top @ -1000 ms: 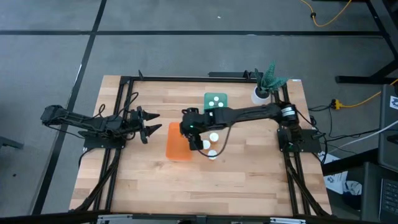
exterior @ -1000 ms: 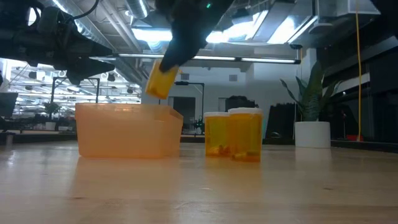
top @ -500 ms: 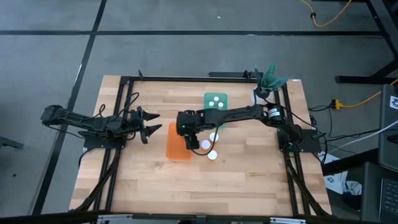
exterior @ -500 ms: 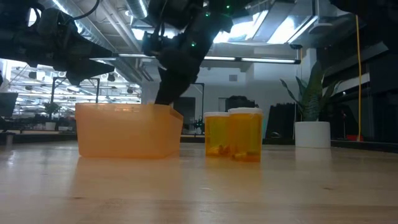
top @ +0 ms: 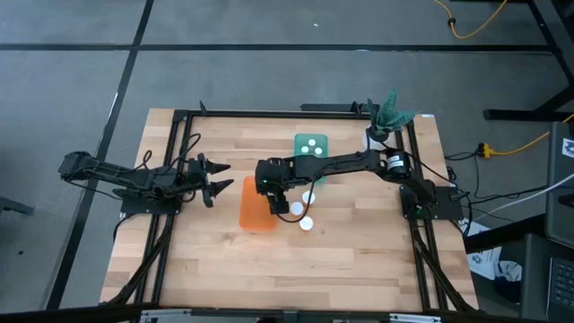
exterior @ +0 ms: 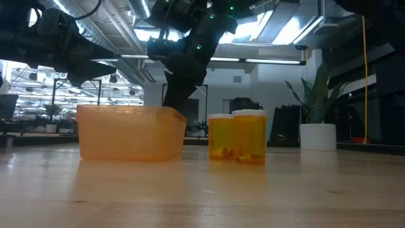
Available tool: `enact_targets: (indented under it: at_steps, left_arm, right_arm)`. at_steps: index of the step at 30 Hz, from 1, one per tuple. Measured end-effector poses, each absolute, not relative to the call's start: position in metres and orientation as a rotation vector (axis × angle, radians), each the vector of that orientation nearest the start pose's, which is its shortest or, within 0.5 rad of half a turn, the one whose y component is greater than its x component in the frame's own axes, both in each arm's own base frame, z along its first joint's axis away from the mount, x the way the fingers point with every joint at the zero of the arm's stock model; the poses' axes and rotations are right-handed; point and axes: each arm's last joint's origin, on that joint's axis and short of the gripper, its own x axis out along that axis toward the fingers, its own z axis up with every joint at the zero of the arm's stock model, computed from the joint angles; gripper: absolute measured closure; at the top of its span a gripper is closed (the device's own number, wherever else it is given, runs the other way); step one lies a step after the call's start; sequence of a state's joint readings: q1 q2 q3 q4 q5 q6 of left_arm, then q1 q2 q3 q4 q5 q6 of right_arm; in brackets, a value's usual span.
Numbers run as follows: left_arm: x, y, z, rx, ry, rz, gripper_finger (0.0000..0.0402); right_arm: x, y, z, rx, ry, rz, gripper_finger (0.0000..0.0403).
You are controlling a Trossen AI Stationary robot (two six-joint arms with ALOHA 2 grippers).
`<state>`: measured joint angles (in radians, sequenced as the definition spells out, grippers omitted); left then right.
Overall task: Pick and place medicine bottles into bin by pill shape (circle, oval)
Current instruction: Put the large orange medicine bottle into the orange bin
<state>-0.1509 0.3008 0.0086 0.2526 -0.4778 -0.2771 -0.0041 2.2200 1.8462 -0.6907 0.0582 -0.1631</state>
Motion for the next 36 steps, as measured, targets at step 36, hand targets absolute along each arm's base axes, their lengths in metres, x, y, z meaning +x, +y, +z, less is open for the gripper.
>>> enact_targets:
  at_steps: [36]
  left_arm:
    - [0.114,-0.004,0.162,-0.254,0.021,0.334,0.0139]
  right_arm:
    - [0.31,0.118,0.33,-0.229,1.219,-0.03,0.015]
